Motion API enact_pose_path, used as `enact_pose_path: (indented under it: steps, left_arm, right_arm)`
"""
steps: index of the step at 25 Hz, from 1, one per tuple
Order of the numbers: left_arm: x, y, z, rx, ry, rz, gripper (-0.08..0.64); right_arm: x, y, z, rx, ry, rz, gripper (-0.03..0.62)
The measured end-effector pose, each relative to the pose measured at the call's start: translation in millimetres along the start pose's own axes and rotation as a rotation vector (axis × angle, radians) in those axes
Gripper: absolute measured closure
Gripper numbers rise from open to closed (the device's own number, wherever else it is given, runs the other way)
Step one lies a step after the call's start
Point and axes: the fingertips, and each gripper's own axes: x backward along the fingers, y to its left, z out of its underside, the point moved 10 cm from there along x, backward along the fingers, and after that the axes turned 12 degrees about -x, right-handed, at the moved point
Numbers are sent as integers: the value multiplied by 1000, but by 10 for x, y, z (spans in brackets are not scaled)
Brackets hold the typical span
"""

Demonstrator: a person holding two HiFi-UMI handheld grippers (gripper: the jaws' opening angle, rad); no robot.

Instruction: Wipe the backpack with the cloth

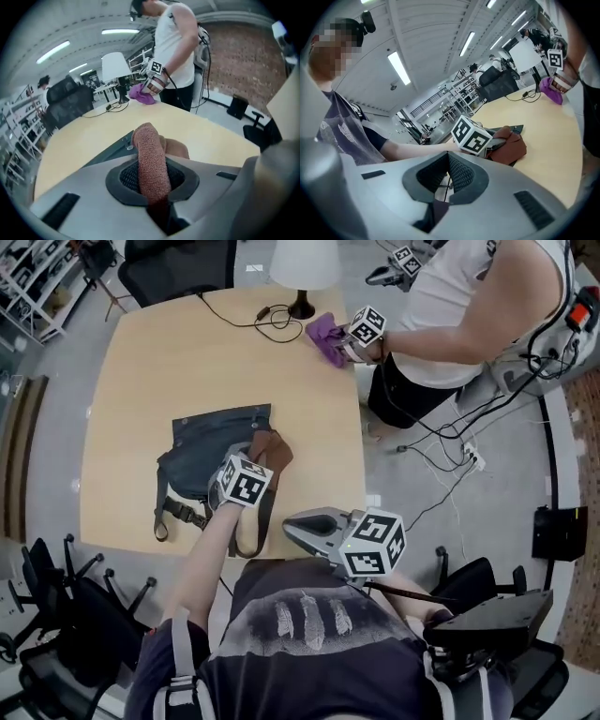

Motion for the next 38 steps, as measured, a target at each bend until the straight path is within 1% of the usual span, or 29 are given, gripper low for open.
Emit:
enact_pose_path:
  steps: [2,4,7,9,14,20,23,26,30,32,34,35,36,38]
  left_arm:
    - [61,-10,84,-67,17,-41,503]
    - [130,19,197,-112,30,-82,503]
    - [238,118,415,-143,51,-140,503]
    - [324,208,568,-124,62,-168,503]
    - [558,407,982,-44,93,-223,503]
    - [759,555,1340,-5,127,-283,503]
    - [858,702,1554,30,144,-307,503]
    - [1044,875,1873,80,180,-347,503]
    - [1320,990,2279,118,248,-396,503]
    - [1461,1047,2413,161,264,-411,503]
    - [1599,1131,2462,220,247,-412,503]
    - [1658,1172,2442,239,222,-404,503]
    - [1706,1209,2388,244,183,-388,503]
    - [1772,1258,2196,223,71,-335,503]
  right_arm:
    - [-16,5,-9,2,11,-4,591]
    - [-37,10,-12,2,18,-6,591]
    - [-100,29,-8,5,29,-10,591]
    - [-141,34,-9,4,35,-14,591]
    - [-223,48,-14,0,45,-19,592]
    - [-316,96,4,6,65,-17,591]
    - [-423,116,-12,4,65,-5,591]
    - [-596,125,-51,11,74,-7,591]
    - [-704,155,-77,23,100,-17,591]
    - [-734,167,-95,23,91,-15,591]
    - [-785,162,-126,24,77,-24,591]
    - [-816,154,-150,28,71,-32,592]
    - [-845,144,-185,36,66,-36,591]
    - [-892,137,-297,70,50,-21,591]
